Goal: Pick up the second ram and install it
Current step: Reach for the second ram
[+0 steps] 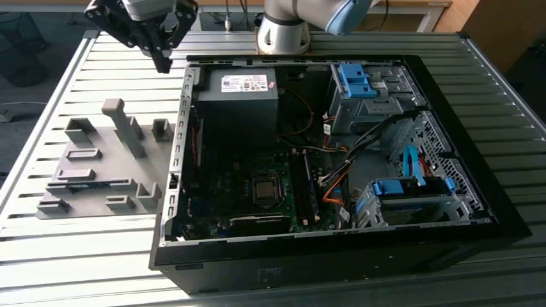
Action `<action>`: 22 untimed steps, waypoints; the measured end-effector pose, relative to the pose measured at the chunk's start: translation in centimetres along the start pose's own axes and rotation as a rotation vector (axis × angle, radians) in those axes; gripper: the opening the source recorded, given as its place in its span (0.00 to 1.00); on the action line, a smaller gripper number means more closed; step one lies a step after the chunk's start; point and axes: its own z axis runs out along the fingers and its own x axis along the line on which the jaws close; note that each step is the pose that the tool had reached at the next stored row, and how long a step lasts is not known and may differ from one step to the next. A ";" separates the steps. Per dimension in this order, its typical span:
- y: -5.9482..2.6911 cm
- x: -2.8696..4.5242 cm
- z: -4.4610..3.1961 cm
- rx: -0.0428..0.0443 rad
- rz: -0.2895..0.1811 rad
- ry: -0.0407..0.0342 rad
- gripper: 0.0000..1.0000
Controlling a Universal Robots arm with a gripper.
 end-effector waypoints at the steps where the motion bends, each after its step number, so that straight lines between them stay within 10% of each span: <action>1: -0.02 0.25 0.00 -0.0001 0.000 -0.0001 0.11; 22: -1.68 4.84 0.54 0.0020 0.000 0.0045 0.11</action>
